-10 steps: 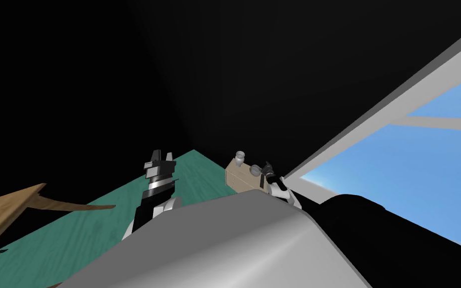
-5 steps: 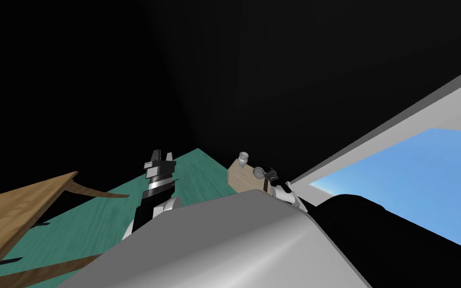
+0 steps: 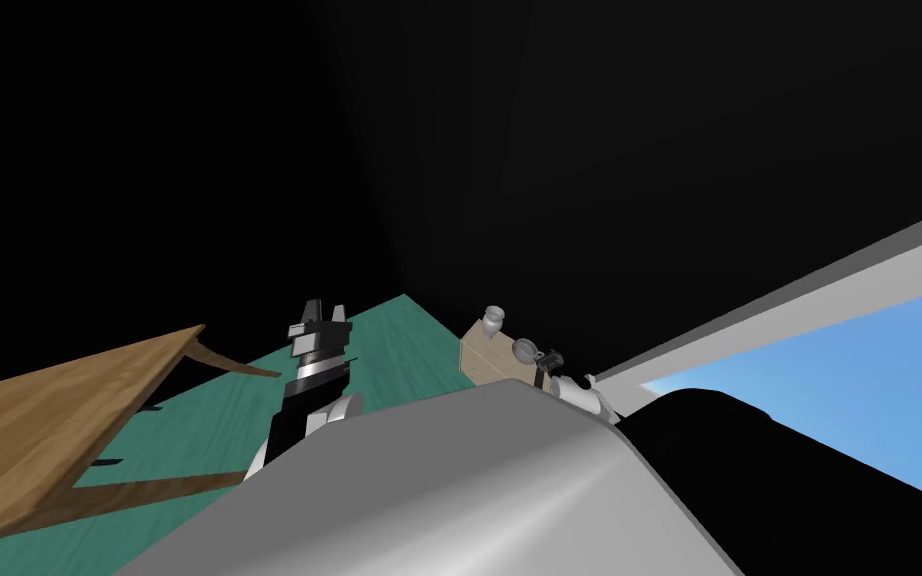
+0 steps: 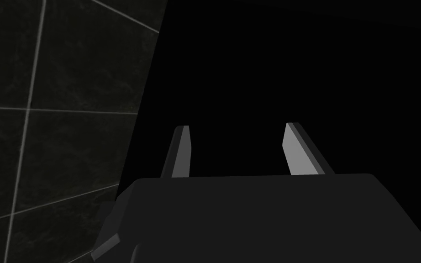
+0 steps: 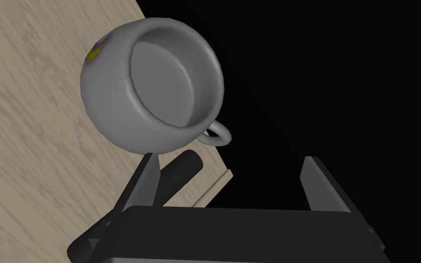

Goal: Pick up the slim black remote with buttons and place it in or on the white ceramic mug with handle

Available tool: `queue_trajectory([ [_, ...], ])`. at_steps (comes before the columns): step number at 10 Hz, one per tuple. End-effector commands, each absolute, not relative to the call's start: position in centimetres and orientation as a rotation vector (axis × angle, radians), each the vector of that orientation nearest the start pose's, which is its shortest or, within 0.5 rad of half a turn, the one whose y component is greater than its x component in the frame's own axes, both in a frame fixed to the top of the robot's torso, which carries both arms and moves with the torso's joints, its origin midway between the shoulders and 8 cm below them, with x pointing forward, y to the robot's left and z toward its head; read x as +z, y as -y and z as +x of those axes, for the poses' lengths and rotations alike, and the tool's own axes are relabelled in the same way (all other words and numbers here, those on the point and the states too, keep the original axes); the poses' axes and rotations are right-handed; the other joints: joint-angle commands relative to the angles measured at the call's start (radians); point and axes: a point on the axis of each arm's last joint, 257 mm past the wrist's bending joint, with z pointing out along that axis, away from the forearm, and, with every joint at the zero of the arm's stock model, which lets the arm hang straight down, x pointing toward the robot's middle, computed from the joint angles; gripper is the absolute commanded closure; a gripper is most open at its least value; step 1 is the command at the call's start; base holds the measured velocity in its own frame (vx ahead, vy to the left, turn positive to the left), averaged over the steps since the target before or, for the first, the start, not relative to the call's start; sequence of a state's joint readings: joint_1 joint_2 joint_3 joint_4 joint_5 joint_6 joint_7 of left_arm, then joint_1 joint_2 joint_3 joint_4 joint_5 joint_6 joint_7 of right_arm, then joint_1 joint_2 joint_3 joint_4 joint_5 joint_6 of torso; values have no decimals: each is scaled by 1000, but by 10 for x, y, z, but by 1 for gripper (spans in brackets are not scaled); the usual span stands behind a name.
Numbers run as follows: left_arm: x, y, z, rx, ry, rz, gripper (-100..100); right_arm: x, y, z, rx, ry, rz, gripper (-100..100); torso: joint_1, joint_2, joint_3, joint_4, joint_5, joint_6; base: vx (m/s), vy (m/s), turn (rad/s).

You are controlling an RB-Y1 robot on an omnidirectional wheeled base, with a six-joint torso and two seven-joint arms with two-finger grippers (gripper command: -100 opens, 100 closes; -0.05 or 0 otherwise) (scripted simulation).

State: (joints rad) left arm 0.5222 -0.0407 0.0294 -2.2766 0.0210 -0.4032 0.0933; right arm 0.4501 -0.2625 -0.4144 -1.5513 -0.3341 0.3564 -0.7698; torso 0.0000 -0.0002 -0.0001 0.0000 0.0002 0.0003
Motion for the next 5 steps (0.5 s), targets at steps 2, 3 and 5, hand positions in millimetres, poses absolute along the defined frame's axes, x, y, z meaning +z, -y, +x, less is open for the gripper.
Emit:
queue_trajectory([
  [2,-3,-302,355,-1333,-610,-832,0,-454,575,227,763,-183,2449,-100,0,0,0,0,0,0,2,0,147],
  [3,-3,-302,355,-1333,-610,-832,0,-458,576,223,759,-154,2462,-100,0,0,0,0,0,0,2,-6,93],
  [5,-3,-302,355,-1333,-610,-832,0,-474,583,198,707,-27,2529,-100,-1,0,0,0,0,0,4,-7,146],
])
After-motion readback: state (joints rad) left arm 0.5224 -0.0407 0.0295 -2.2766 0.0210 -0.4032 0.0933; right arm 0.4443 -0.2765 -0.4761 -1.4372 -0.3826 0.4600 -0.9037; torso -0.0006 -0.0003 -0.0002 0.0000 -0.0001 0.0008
